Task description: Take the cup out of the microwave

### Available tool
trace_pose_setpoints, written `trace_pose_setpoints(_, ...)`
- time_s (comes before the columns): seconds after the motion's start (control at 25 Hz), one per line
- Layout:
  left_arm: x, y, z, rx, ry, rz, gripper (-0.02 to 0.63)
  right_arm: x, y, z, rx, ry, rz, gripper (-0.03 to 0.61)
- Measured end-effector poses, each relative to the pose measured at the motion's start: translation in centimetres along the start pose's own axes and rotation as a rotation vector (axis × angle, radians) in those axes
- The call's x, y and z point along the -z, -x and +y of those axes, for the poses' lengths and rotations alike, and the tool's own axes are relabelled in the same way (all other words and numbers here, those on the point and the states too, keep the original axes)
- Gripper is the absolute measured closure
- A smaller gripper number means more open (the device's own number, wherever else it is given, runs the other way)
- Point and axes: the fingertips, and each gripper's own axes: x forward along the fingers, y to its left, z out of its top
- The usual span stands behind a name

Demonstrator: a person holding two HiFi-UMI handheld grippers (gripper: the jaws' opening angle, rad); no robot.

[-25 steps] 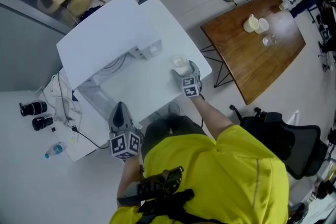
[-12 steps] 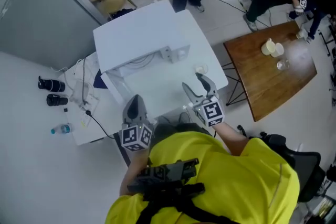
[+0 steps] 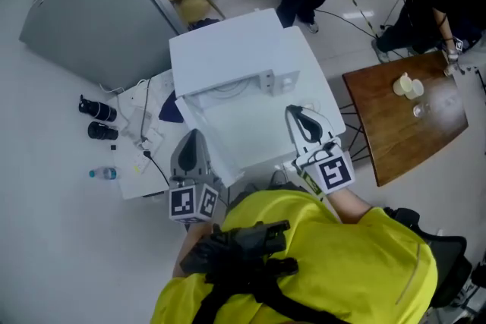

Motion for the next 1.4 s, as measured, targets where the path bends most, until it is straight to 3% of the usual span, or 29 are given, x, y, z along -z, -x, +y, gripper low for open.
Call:
trace_pose_setpoints(0.2, -2.5, 1.6, 1.5, 0.008, -0.085, -0.027, 0.615, 0.0, -0.8, 2.2, -0.008, 0.006, 0.022, 0.574)
trace_pose_setpoints(0.96, -2.1, 2.0, 4.1, 0.013, -0.039, -0.024, 0.615, -0.9, -2.2, 4.4, -0.014, -0.035, 0.013, 0.575)
trace_pose_setpoints(1.4, -2.8, 1.9, 4.3, 0.034, -0.036, -0.024, 0.615, -2.7, -3.3, 5.7, -0.040, 0.047, -0.027, 0.575)
